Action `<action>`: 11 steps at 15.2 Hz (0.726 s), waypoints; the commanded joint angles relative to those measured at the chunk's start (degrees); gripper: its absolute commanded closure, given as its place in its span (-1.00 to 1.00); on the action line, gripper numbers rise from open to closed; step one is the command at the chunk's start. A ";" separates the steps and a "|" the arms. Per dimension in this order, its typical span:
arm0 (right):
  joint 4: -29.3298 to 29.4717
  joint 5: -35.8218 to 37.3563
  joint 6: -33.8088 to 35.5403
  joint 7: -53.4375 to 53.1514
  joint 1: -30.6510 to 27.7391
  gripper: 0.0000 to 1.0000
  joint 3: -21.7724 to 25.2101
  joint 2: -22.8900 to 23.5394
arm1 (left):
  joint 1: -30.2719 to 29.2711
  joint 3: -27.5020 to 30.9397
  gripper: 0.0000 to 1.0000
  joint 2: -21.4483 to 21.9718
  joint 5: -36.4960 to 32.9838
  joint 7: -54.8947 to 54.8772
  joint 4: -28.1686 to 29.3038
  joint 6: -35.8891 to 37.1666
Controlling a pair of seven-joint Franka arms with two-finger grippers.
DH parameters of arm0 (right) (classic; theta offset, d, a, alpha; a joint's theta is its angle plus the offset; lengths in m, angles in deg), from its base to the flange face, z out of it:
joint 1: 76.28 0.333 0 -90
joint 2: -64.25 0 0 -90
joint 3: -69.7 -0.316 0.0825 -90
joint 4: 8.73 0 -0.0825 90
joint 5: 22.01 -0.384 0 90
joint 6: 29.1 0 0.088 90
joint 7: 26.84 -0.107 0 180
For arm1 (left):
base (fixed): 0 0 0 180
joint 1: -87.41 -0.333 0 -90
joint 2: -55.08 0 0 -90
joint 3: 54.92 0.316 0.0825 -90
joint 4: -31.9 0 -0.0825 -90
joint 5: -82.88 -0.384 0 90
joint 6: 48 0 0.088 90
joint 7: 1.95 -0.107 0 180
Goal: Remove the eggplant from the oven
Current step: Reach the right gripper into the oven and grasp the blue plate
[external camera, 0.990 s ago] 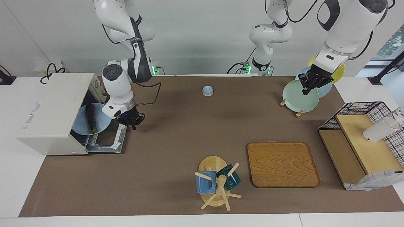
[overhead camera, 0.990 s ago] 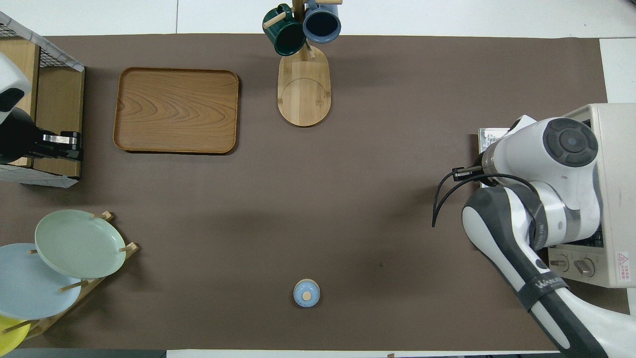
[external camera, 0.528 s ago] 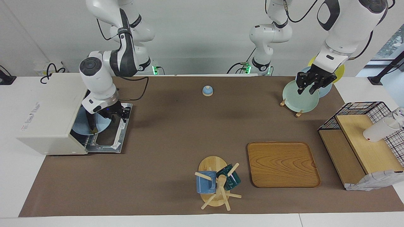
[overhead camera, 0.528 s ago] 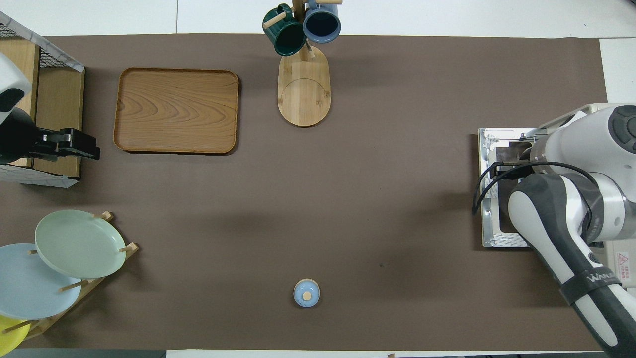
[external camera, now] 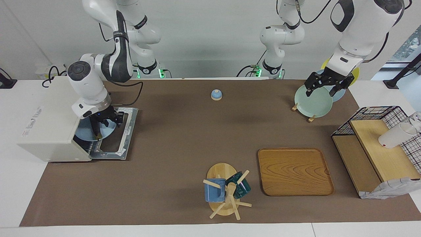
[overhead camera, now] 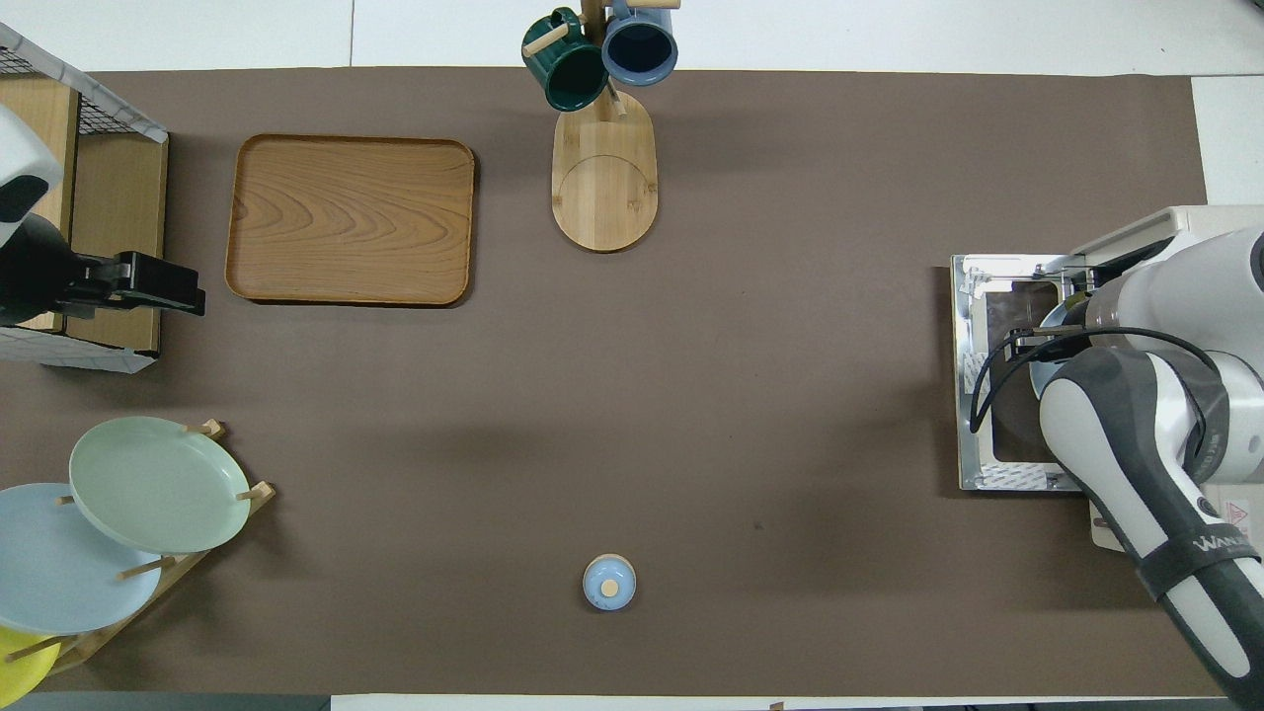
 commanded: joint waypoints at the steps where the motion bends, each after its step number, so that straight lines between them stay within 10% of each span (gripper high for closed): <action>1: -3.19 0.57 -2.73 0.95 -0.56 0.10 -0.54 -2.04 | -0.63 -0.20 -1.00 0.99 0.99 -0.41 1.11 -0.21; 2: -4.07 0.57 -3.87 1.13 -0.65 0.11 -0.45 -2.22 | -0.55 -0.20 -1.00 0.99 0.90 -0.68 1.11 -0.30; 3: -4.34 0.57 -4.31 1.22 -0.65 0.19 -0.45 -2.22 | -0.46 -0.20 -0.37 0.99 0.90 -0.59 1.11 -0.30; 4: -4.69 0.57 -4.23 1.30 -0.74 0.31 -0.45 -2.40 | -0.37 -0.20 0.77 0.99 0.90 -0.59 1.03 0.05; 5: -5.13 0.57 -4.32 1.31 -0.74 0.47 -0.45 -2.66 | -0.54 -0.29 1.00 0.99 0.90 -0.59 1.11 0.14; 7: -5.31 0.74 -4.06 1.39 -0.65 1.00 -0.36 -2.75 | -0.54 -0.20 1.00 0.99 0.90 -0.50 1.11 -0.12; 11: -3.21 7.58 -1.17 2.01 1.36 1.00 -0.71 -2.49 | -0.63 -0.29 1.00 0.99 0.90 -0.50 1.11 -0.21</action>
